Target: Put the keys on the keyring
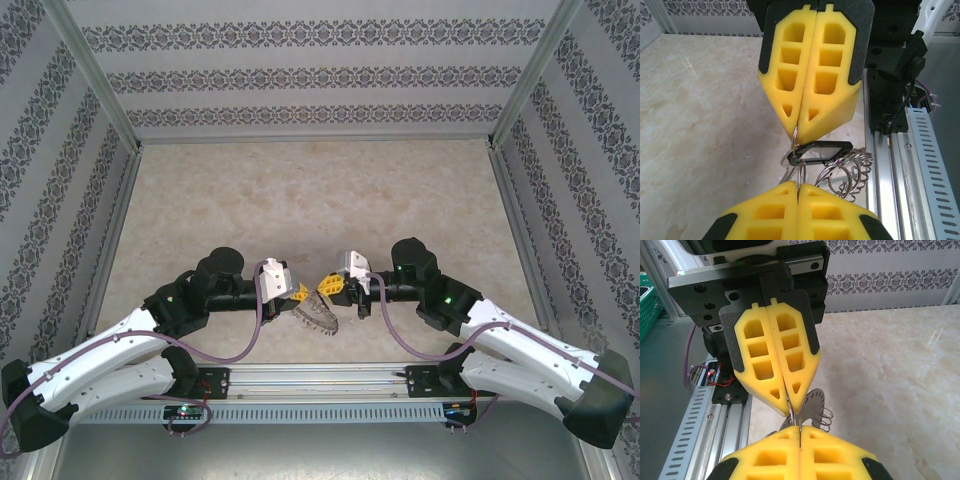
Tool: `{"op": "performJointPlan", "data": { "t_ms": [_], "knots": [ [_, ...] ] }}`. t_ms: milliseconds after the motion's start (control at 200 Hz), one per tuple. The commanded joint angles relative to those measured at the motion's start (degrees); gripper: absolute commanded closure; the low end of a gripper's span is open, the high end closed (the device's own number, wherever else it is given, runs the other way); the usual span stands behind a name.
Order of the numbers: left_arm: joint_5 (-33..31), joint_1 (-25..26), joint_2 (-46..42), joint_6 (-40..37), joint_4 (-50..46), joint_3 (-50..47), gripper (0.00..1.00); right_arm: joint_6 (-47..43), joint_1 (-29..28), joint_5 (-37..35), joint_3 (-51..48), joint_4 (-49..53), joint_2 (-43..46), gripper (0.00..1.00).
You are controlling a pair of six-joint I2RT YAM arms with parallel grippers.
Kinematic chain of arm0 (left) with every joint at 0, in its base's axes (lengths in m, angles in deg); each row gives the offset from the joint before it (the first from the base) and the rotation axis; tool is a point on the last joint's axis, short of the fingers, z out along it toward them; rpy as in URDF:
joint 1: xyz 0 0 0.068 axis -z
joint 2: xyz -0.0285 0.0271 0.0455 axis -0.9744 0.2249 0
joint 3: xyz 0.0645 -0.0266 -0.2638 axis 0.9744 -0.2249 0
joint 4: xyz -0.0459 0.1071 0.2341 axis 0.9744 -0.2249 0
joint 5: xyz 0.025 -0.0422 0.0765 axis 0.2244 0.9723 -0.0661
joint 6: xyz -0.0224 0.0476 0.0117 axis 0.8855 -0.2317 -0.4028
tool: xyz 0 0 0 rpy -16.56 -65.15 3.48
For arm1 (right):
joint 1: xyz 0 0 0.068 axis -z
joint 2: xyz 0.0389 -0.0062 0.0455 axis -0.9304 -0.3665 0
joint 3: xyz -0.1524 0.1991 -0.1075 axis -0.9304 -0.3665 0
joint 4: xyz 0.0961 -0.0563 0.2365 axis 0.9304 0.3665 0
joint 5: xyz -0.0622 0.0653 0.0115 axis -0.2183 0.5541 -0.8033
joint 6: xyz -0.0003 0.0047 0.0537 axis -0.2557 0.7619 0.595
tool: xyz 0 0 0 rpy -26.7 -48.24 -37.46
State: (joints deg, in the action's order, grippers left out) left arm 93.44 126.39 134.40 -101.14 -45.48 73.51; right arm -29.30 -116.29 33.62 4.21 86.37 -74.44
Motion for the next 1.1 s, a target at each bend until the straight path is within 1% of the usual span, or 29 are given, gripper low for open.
{"op": "performJointPlan", "data": {
  "t_ms": [0, 360, 1094],
  "knots": [
    [1.8, -0.3, -1.1, -0.7, 4.1, 0.1, 1.0, -0.1, -0.4, 0.1, -0.7, -2.7, 0.1, 1.0],
    [1.5, -0.3, -1.1, -0.9, 4.0, 0.2, 1.0, 0.6, -0.4, 3.3, -0.4, -2.3, -0.5, 1.0],
    [1.6, -0.3, -0.8, -1.2, 3.9, 0.6, 1.0, 0.7, 0.1, 4.0, -0.1, -2.2, -0.7, 1.0]
  ]
}}
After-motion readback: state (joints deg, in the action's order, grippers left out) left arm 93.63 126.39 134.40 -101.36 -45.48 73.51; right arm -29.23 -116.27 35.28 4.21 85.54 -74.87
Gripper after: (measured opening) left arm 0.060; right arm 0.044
